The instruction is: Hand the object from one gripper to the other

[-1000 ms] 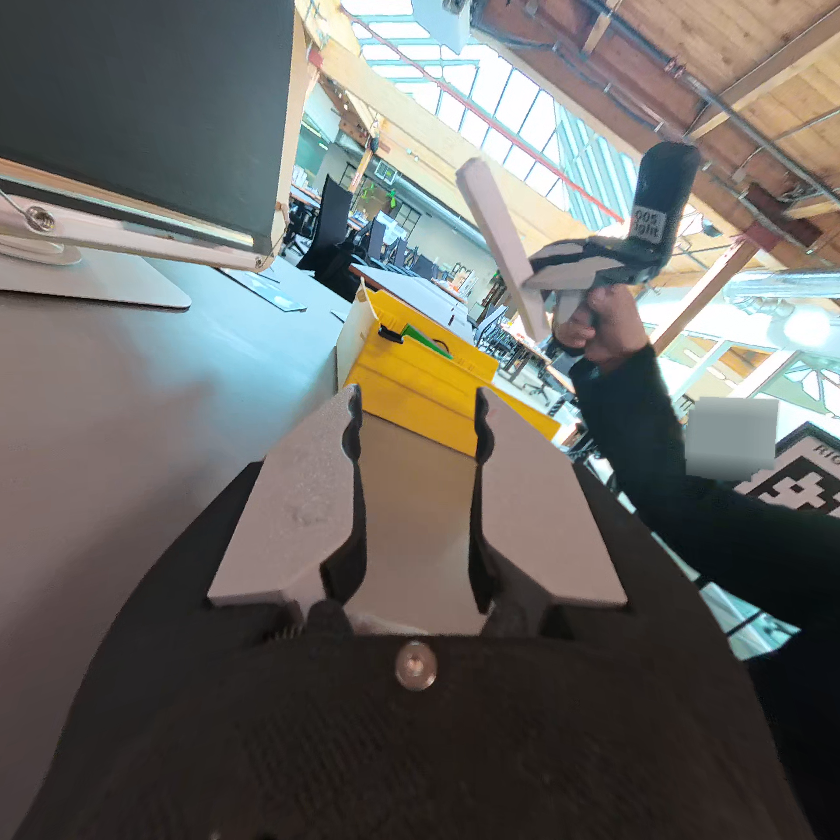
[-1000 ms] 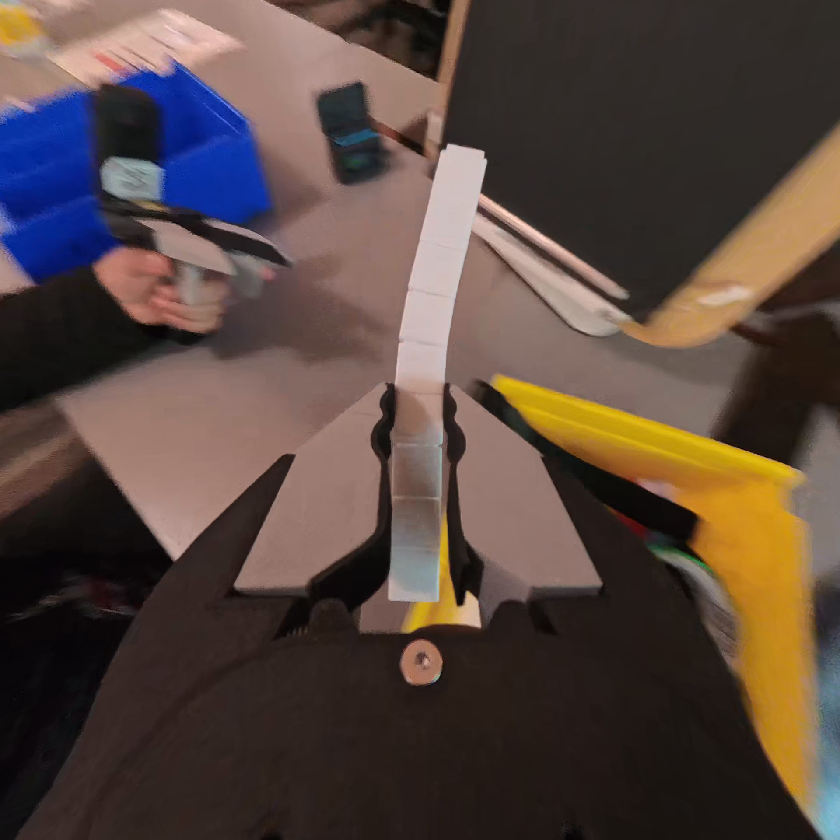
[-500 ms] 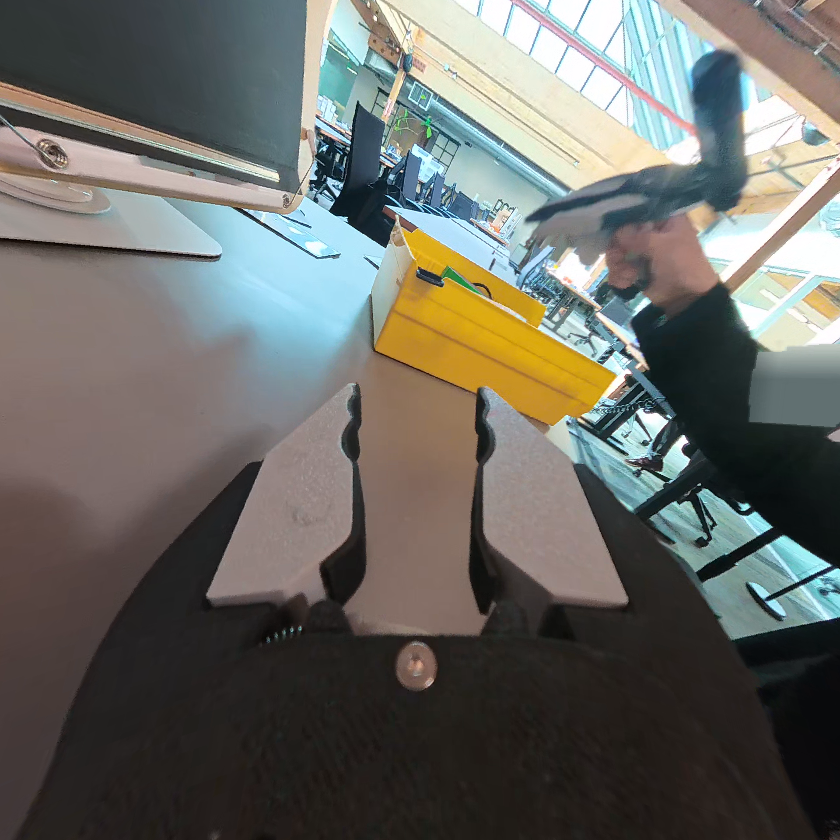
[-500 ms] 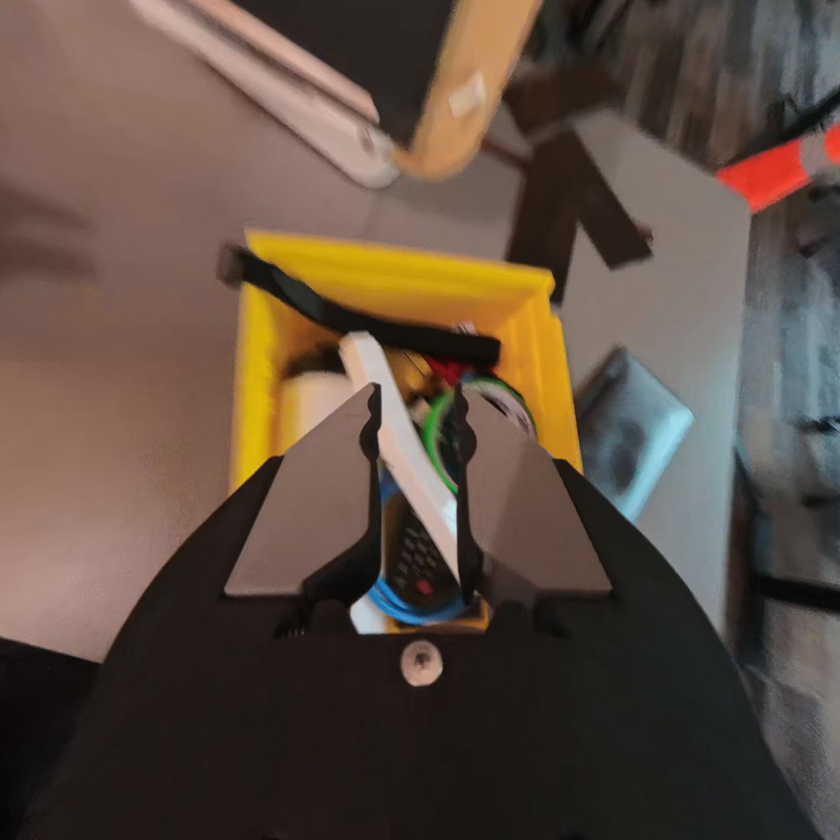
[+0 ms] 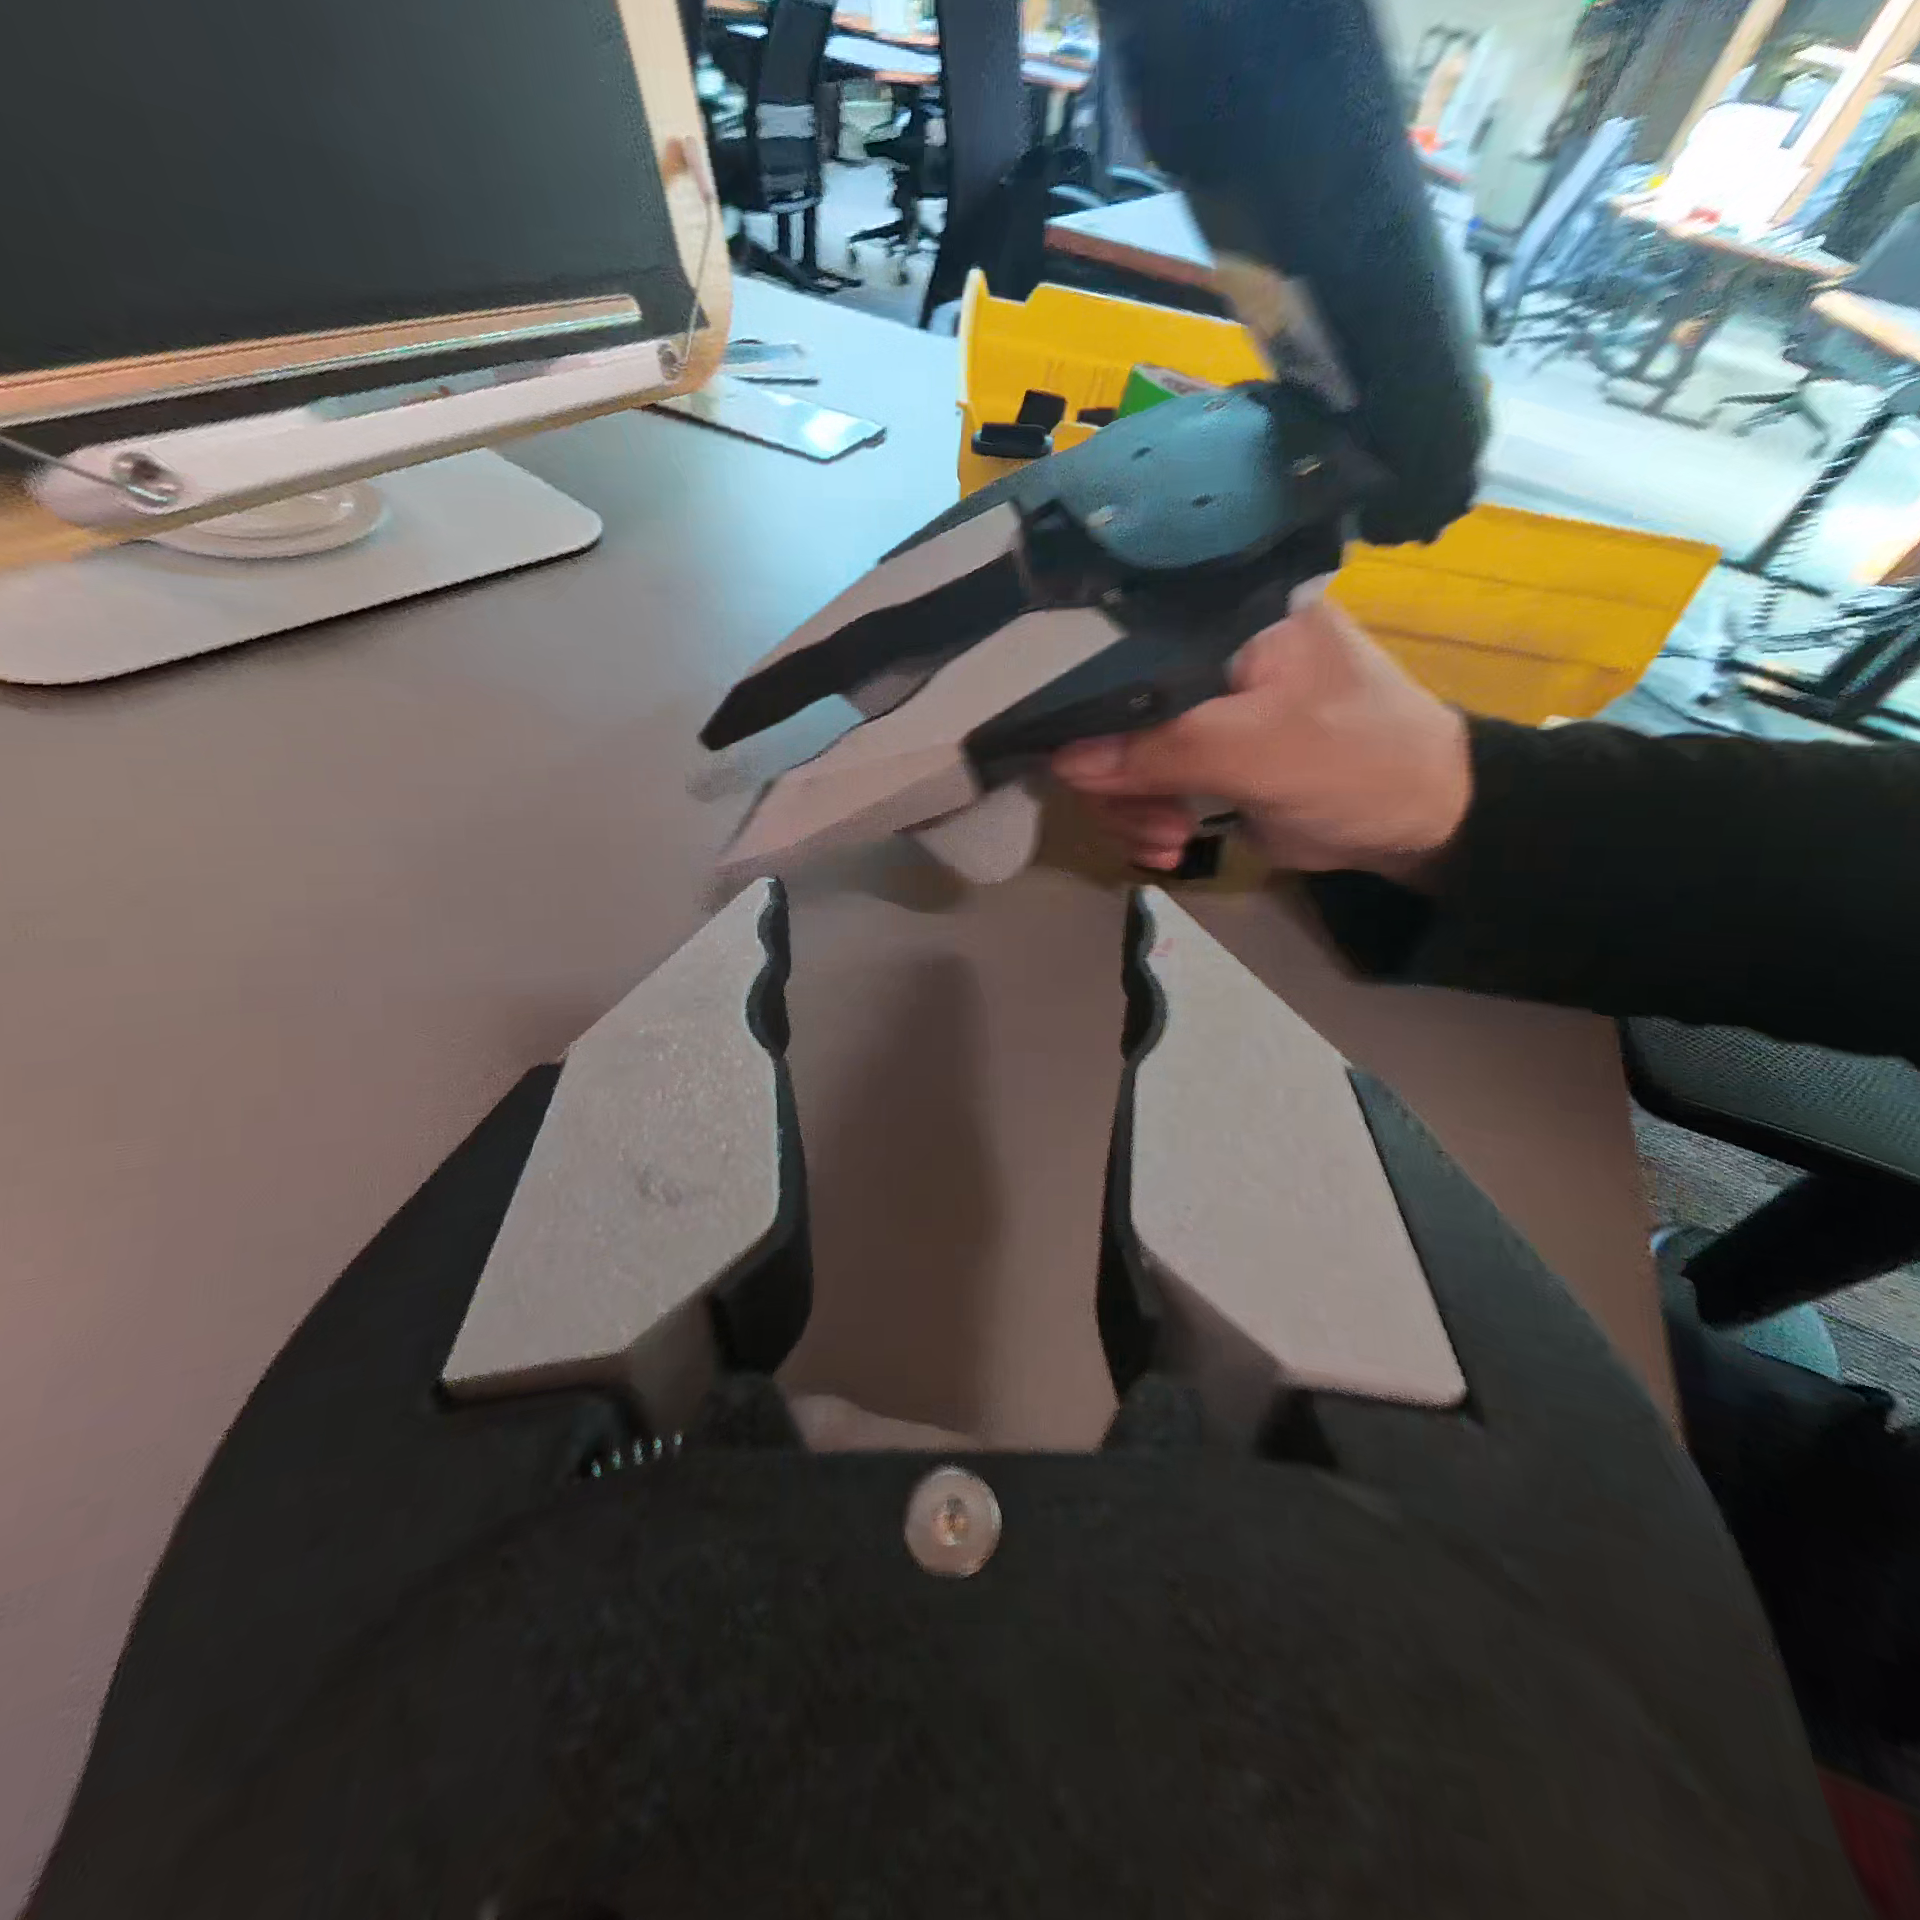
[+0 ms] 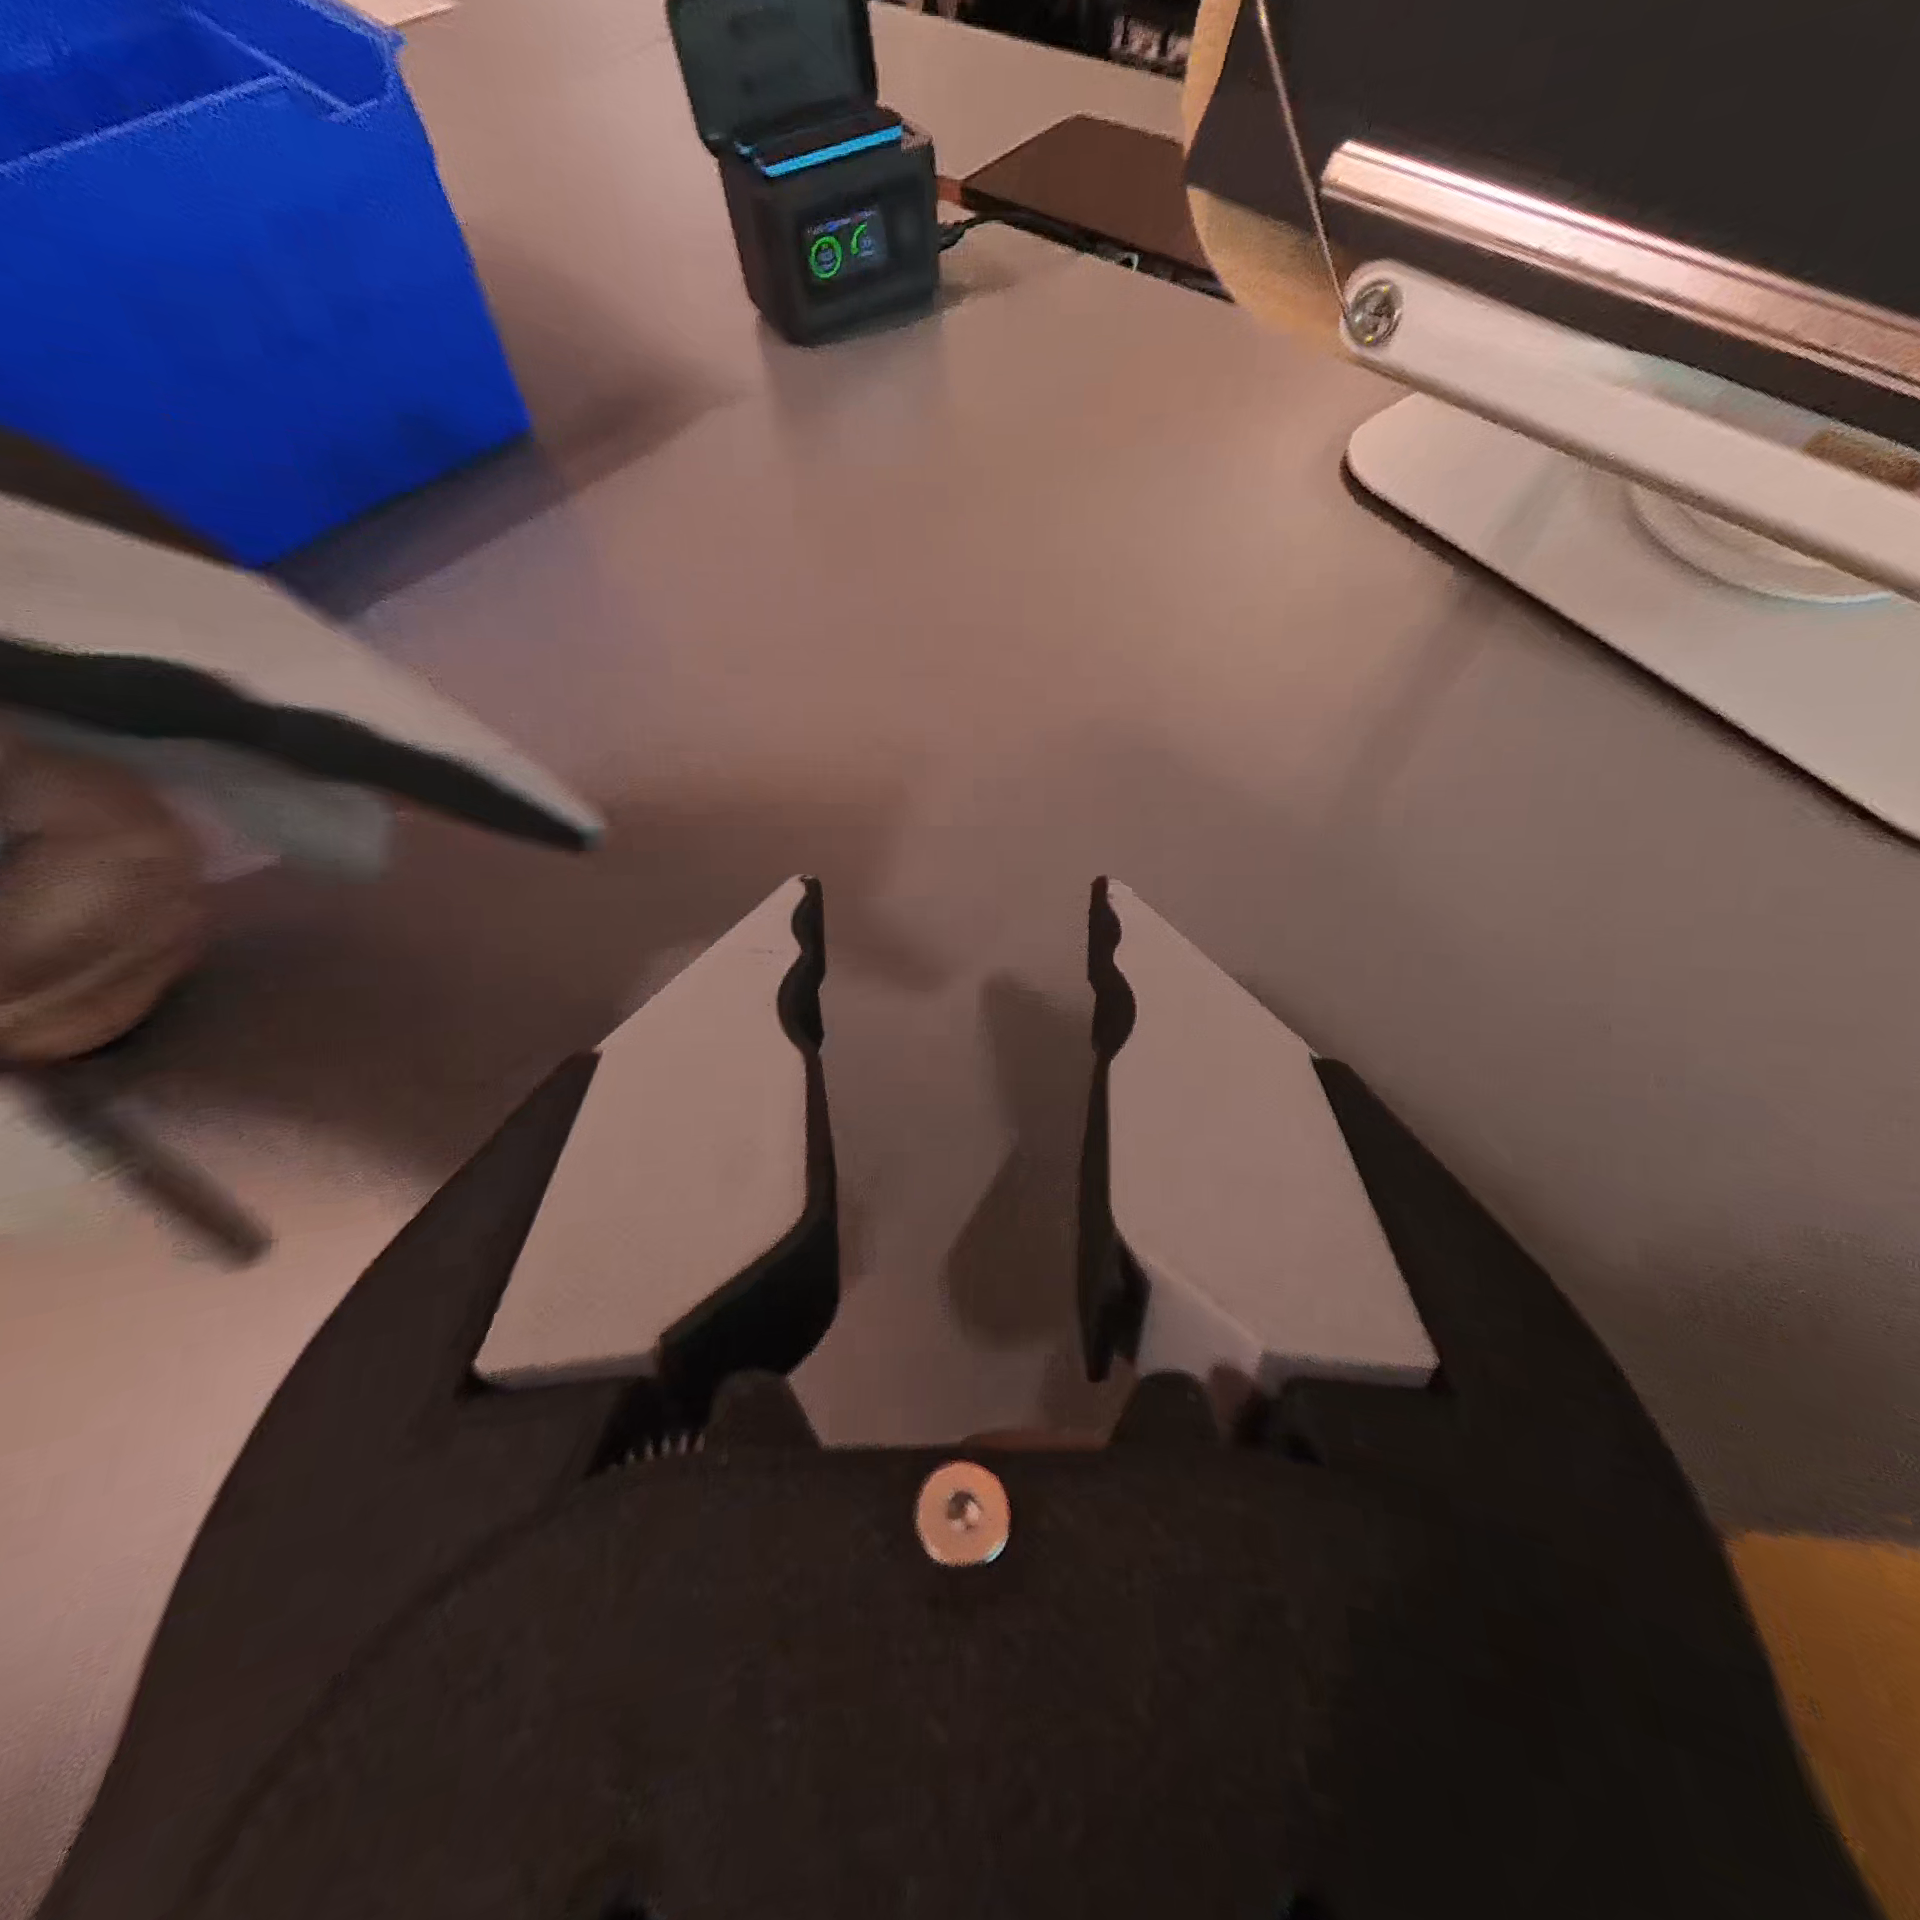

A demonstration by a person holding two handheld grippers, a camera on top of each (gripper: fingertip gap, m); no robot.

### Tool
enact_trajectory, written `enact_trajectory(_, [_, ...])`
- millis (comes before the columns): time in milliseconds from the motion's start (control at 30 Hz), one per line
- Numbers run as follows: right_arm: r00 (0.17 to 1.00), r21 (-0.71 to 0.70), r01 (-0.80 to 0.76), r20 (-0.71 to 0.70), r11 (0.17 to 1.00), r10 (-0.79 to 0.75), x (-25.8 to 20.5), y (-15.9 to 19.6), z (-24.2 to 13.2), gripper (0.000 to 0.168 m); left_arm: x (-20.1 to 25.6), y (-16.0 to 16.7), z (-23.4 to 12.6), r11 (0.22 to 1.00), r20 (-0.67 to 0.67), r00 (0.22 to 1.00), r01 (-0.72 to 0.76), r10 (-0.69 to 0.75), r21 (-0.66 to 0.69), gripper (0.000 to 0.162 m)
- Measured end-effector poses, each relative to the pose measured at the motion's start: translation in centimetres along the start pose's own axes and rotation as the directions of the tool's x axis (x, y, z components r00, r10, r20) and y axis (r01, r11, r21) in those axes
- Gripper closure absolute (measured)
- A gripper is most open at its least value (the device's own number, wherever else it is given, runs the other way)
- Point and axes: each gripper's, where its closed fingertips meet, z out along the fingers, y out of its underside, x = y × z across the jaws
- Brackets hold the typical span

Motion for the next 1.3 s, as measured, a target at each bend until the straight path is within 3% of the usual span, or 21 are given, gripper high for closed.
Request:
enact_trajectory(133, [1.0,-0.035,0.009,-0.003,0.999,-0.01,0.1,1.0,2.4,0.119,1.9,-3.0,-6.1,0.995,0.166,0.981,-0.095,0.096,-0.01,0.101])
enact_trajectory(233, [0.998,-0.039,0.054,-0.008,0.998,-0.054,-0.3,1.1,2.3,0.121,0.8,-6.8,-14.8,0.985,0.305,0.938,-0.17,0.163,-0.002,0.109])
enact_trajectory(300, [0.997,-0.038,0.076,-0.002,0.996,-0.076,-0.6,1.2,2.2,0.121,-3.1,-8.0,-21.1,0.982,0.448,0.874,-0.182,0.187,-0.056,0.102])
enact_trajectory(367, [0.997,-0.039,0.071,0.008,0.997,-0.071,-0.7,1.3,2.1,0.121,-9.0,-6.6,-26.5,0.983,0.592,0.789,-0.083,0.167,-0.166,0.102])
enact_trajectory(433, [0.998,-0.038,0.05,0.029,0.998,-0.049,-0.8,1.3,2.1,0.121,-14.0,-2.5,-29.6,0.959,0.647,0.761,0.145,0.049,-0.243,0.1])
enact_trajectory(533, [0.998,-0.039,-0.004,0.057,0.999,0.006,-0.6,1.3,2.0,0.122,-18.4,4.7,-30.9,0.856,0.694,0.713,0.42,-0.103,-0.303,0.105])
enact_trajectory(700, [0.995,-0.019,-0.049,0.082,0.999,0.05,-0.6,1.1,1.7,0.121,-21.2,11.6,-30.6,0.701,0.76,0.635,0.605,-0.138,-0.377,0.104])
enact_trajectory(800, [0.996,-0.015,-0.042,0.082,0.999,0.043,-0.8,1.1,1.5,0.122,-22.0,13.7,-30.6,0.642,0.784,0.613,0.64,-0.095,-0.423,0.105])
enact_trajectory(900, [0.996,-0.018,-0.018,0.083,1.0,0.019,-1.1,1.2,1.4,0.122,-22.8,13.4,-30.3,0.668,0.799,0.59,0.643,-0.119,-0.375,0.131])
enact_trajectory(967, [0.997,-0.021,0.0,0.082,1.0,0.002,-1.4,1.3,1.4,0.122,-22.3,13.4,-30.5,0.652,0.789,0.608,0.634,-0.088,-0.416,0.137])
enact_trajectory(1000, [0.997,-0.021,0.007,0.082,1.0,-0.005,-1.5,1.3,1.4,0.123,-22.1,13.1,-30.8,0.65,0.786,0.616,0.62,-0.055,-0.44,0.137])
enact_trajectory(1067, [0.996,-0.017,0.019,0.084,1.0,-0.018,-1.7,1.3,1.3,0.124,-22.4,10.1,-31.6,0.72,0.803,0.594,0.542,0.037,-0.433,0.137])
enact_trajectory(1133, [0.995,-0.014,0.027,0.095,1.0,-0.026,-2.0,1.3,1.3,0.124,-21.9,3.8,-31.2,0.845,0.808,0.568,0.345,0.158,-0.408,0.138])
enact_trajectory(1233, [0.992,-0.002,0.03,0.12,1.0,-0.03,-2.7,1.1,1.3,0.122,-16.5,-6.3,-27.2,0.937,0.759,0.585,-0.002,0.285,-0.35,0.138])
enact_trajectory(1300, [0.989,0.025,0.042,0.143,0.999,-0.045,-3.3,0.7,1.2,0.12,-11.3,-10.7,-22.9,0.952,0.692,0.656,-0.162,0.3,-0.259,0.138])
